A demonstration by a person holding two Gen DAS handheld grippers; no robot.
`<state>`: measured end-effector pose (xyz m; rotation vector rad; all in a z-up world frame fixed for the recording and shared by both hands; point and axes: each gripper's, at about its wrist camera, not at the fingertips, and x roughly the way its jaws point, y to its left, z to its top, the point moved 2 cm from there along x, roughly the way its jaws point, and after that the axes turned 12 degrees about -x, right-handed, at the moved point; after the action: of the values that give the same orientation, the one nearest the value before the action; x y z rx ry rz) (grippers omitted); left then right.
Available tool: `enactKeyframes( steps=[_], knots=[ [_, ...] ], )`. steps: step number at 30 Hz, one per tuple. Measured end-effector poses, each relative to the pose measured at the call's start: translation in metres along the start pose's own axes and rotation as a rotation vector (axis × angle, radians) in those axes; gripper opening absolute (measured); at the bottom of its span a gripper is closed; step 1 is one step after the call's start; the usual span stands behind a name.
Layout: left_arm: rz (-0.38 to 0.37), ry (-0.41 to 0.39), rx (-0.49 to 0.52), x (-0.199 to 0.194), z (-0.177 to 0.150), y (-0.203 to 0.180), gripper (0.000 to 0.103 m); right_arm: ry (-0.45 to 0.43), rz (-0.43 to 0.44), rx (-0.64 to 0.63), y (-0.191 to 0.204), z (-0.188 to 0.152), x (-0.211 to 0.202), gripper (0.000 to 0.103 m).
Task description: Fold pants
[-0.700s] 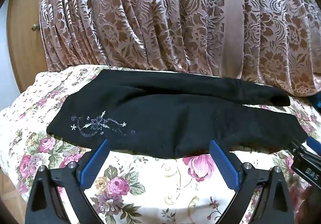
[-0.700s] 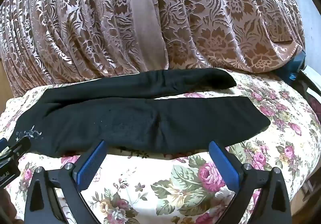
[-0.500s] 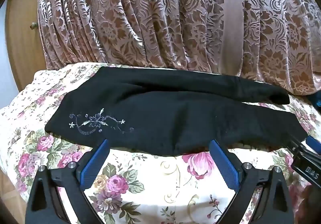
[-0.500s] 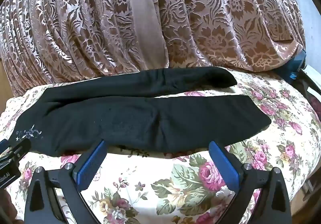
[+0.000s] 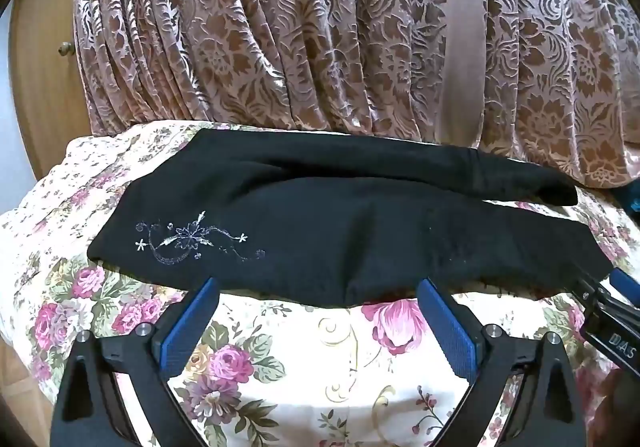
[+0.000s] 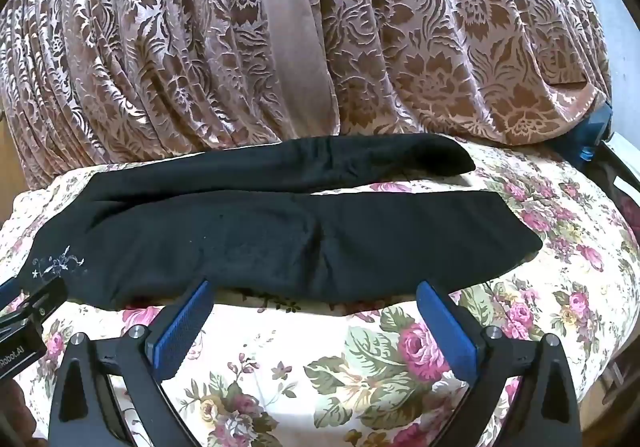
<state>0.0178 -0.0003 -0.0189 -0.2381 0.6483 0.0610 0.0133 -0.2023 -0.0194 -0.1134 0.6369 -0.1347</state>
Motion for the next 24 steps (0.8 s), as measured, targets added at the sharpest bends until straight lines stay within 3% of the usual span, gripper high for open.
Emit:
enactKeyframes(
  steps=[24],
  knots=[
    [0.002, 0.029, -0.008, 0.0054, -0.0023, 0.0011, 0.100, 0.009, 0.001, -0.002, -0.0001, 0.0001, 0.0012, 0.103]
  ],
)
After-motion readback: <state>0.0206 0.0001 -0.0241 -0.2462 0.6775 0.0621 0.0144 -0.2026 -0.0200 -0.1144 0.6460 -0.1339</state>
